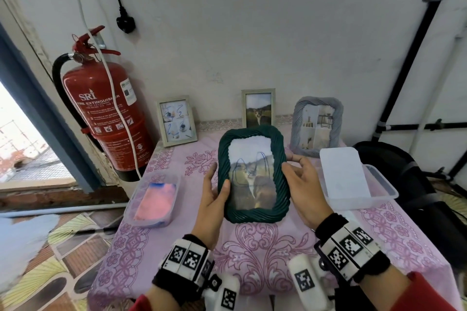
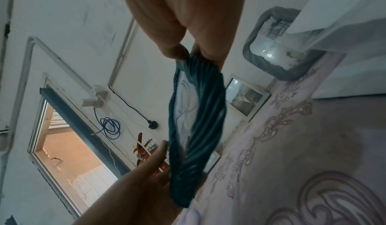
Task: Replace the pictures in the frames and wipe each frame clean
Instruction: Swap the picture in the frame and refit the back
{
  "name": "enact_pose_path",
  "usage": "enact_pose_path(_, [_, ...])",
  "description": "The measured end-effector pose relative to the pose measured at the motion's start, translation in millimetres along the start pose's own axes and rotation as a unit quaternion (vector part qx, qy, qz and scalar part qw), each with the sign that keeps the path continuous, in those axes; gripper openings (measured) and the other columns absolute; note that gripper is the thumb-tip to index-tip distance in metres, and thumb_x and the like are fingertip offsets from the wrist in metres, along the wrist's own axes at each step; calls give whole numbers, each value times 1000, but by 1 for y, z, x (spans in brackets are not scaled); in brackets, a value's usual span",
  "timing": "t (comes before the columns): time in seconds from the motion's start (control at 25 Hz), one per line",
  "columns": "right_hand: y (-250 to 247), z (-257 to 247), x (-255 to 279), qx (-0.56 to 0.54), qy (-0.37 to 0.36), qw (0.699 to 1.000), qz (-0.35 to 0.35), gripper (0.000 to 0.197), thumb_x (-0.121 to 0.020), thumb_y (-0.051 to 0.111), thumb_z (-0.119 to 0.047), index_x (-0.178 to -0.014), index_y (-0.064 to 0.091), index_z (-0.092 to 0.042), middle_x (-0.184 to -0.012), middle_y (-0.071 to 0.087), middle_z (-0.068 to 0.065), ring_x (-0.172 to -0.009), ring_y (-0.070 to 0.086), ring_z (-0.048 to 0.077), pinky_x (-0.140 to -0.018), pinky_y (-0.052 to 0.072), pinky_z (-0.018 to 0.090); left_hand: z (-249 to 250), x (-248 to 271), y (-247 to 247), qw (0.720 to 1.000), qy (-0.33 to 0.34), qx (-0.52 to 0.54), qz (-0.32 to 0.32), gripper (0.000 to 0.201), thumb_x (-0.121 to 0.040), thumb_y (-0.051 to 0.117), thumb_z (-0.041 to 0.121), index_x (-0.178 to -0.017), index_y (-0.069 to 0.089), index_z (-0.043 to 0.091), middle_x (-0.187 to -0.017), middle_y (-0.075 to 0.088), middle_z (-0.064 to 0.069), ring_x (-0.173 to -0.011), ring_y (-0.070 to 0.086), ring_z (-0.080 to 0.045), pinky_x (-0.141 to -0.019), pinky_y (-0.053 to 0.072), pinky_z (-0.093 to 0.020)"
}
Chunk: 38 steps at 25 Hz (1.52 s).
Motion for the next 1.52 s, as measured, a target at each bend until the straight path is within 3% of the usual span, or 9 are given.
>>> enact_pose_path(0.12, [-2,9,0,-9,9,1000,-12,18,-95,49,-12,-112,53,-8,-65,56,5,-52,48,10,-46,41,18,-5,2,-4,995,-41,92,-4,45,-95,46,10,-134,43,31,-115,68,-2,-97,68,-14,-79,58,-32])
enact_pose_path(0.36, [-6,37,12,53,47,995,-74,45,-90,59,-13,-130,42,-26,-100,66,7,-90,63,15,-84,52,29,-15,0,-13,994,-40,98,24,48,-95,44,3,-140,38,19,-121,62,-10,-105,61,-20,-85,55,-31])
enact_pose_path(0.52, [-15,58,15,122,44,988,-85,63,-83,65,2,-136,41,-22,-94,56,11,-77,53,14,-73,51,19,-30,0,-22,997,-54,36,32,53,-93,46,0,-142,33,15,-132,54,-18,-117,55,-27,-91,54,-33])
enact_pose_path(0.72, [-26,77,17,205,20,974,-95,63,-79,72,-7,-133,44,-24,-93,57,0,-73,52,9,-71,49,18,-47,-1,-34,992,-62,-108,-8,71,-86,60,-1,-143,27,24,-132,47,-15,-111,55,-19,-87,53,-27])
enact_pose_path(0.8, [-31,83,17,216,26,972,-88,64,-78,73,-10,-133,45,-24,-101,58,-4,-75,54,10,-74,50,20,-49,-2,-35,985,-54,-160,-22,71,-85,63,5,-142,26,28,-131,45,-14,-112,55,-21,-92,52,-34])
enact_pose_path(1.0, [-35,90,16,232,22,970,-73,62,-76,75,-9,-132,49,-21,-115,58,2,-86,56,14,-81,52,25,-58,-4,-46,870,-49,-489,22,79,-79,64,53,-144,20,44,-133,30,1,-120,34,-25,-102,26,-38])
enact_pose_path(1.12, [-35,91,15,256,18,964,-75,61,-75,75,-8,-131,51,-16,-112,53,3,-81,55,10,-73,50,14,-63,-3,-49,861,-71,-504,13,75,-76,61,61,-140,22,52,-140,17,6,-128,24,-23,-97,20,-36])
enact_pose_path(1.32, [-34,90,18,307,3,947,-97,54,-75,75,-7,-126,56,-12,-106,48,5,-78,52,9,-72,47,5,-69,2,-51,846,-60,-529,5,70,-76,62,60,-138,32,47,-147,12,4,-133,19,-20,-99,19,-35])
enact_pose_path(1.52, [-37,80,2,359,44,918,-161,63,-74,77,-11,-131,50,-16,-108,44,8,-82,53,14,-81,46,16,-65,3,-49,838,-79,-540,-8,79,-76,61,62,-142,21,46,-149,10,2,-135,15,-24,-106,18,-43])
Point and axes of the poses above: each hand's wrist, its own x-axis away from the middle knuckle, its own y-axis out of the palm, z = x × y, the point moved 1 cm from there along -x, towards the middle knuckle
